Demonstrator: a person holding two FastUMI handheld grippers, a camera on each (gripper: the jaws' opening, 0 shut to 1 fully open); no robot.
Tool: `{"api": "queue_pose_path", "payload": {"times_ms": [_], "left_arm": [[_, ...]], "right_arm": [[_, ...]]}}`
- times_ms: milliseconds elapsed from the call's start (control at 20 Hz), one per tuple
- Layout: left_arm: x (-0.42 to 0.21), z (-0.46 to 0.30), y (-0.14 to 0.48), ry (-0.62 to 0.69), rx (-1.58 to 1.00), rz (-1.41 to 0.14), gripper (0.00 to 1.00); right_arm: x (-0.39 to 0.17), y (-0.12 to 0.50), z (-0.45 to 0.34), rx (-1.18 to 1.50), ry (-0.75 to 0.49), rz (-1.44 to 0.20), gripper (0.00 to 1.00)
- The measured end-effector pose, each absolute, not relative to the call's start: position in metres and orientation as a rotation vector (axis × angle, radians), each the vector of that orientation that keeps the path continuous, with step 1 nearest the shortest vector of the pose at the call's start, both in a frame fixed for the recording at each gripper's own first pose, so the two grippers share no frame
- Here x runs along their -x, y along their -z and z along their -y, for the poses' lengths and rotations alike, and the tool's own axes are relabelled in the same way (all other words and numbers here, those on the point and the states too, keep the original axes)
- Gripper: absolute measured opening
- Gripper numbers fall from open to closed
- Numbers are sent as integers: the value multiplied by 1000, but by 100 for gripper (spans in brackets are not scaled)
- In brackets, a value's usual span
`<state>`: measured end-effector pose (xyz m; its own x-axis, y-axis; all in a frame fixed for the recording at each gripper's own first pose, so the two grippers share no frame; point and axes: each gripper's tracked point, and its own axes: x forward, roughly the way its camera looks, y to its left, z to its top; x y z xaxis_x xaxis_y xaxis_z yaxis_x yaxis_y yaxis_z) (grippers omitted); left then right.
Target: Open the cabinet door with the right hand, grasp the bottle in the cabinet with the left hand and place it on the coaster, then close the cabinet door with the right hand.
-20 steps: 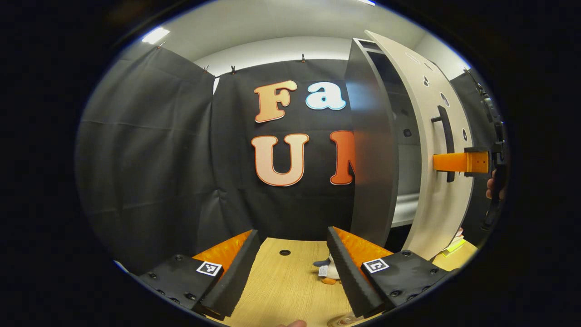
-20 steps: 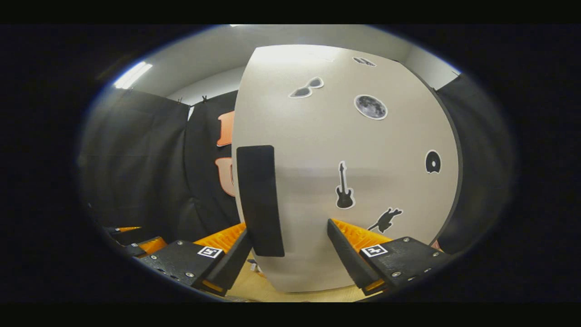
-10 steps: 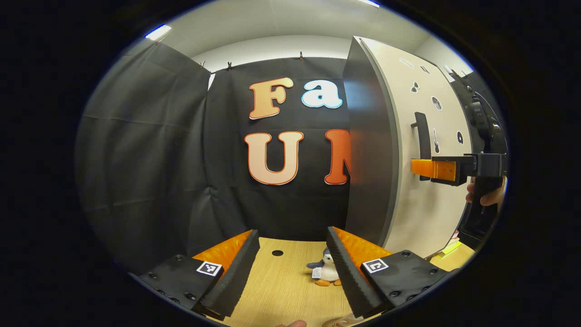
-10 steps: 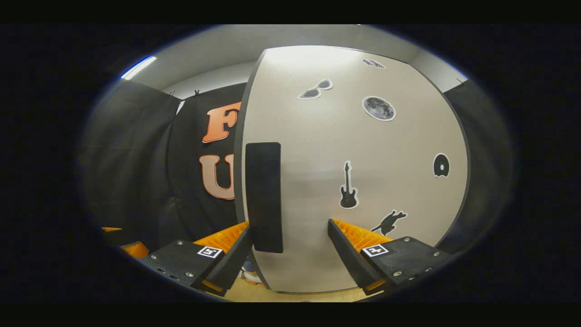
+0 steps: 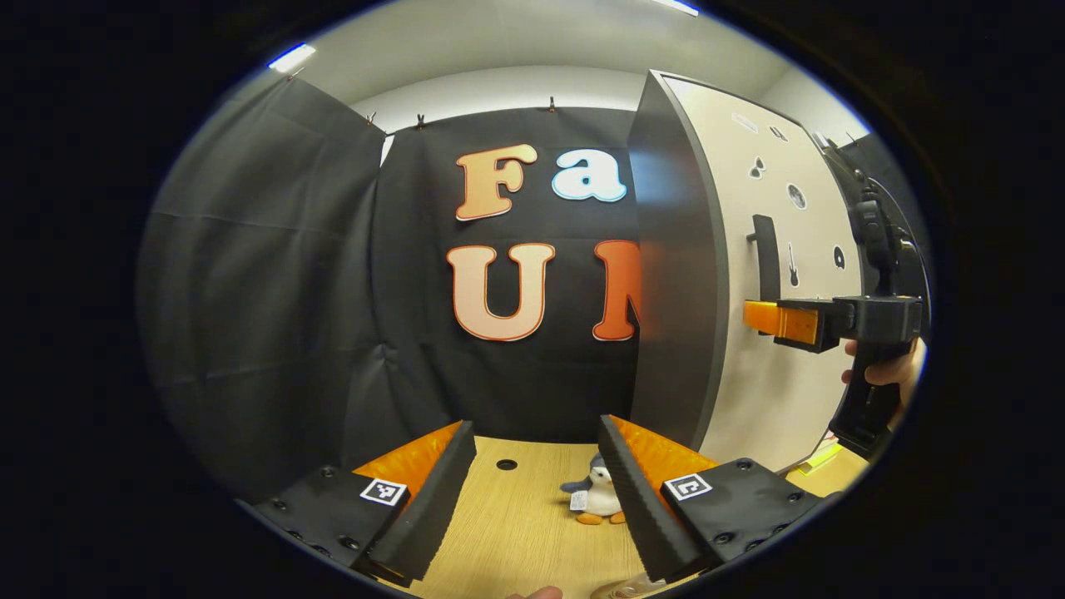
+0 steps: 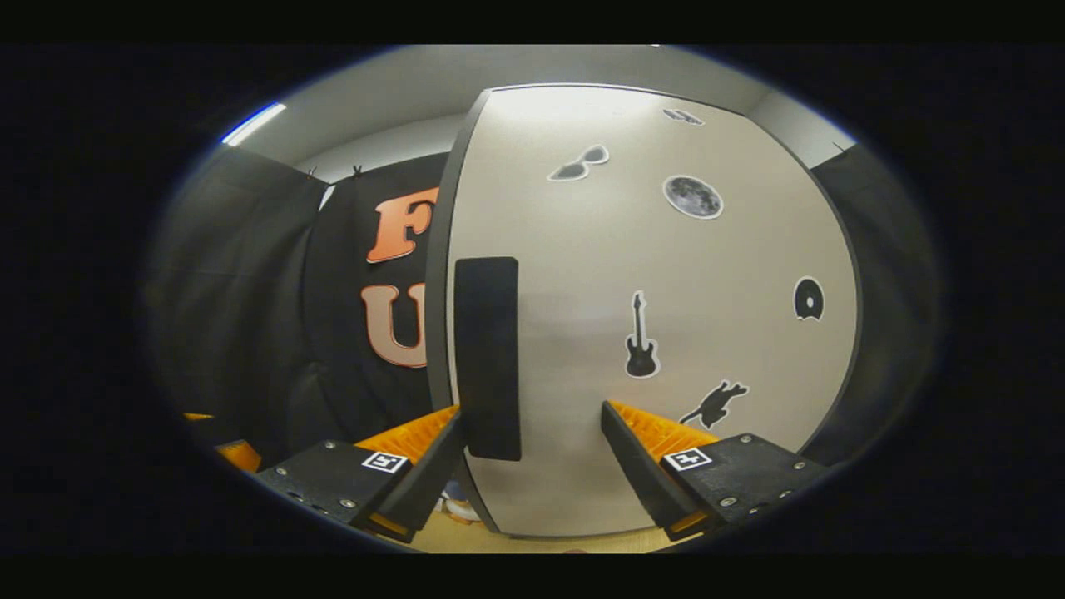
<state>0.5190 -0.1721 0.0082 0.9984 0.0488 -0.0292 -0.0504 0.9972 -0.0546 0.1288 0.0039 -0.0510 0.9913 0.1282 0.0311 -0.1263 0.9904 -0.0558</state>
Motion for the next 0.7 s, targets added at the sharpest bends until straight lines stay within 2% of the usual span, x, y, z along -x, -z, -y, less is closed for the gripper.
{"api": "queue_pose_path", "payload": {"times_ms": [300,350,450,500,600,650,700], "left_arm": [[-497,192,-29,-15,60,-1,96],[-490,199,-34,-6,58,3,96],[-477,213,-41,10,53,8,97],[-471,219,-41,17,51,9,94],[-456,234,-48,33,49,11,94],[-449,239,-52,36,46,14,99],[-443,246,-54,40,43,17,94]], "right_arm": [[-82,26,4,75,-129,72,96],[-69,25,7,69,-128,72,99],[-45,21,20,56,-121,74,96],[-30,21,28,51,-113,75,99],[-4,19,46,46,-90,83,96],[9,18,54,46,-79,87,96],[20,17,63,46,-68,87,96]]}}
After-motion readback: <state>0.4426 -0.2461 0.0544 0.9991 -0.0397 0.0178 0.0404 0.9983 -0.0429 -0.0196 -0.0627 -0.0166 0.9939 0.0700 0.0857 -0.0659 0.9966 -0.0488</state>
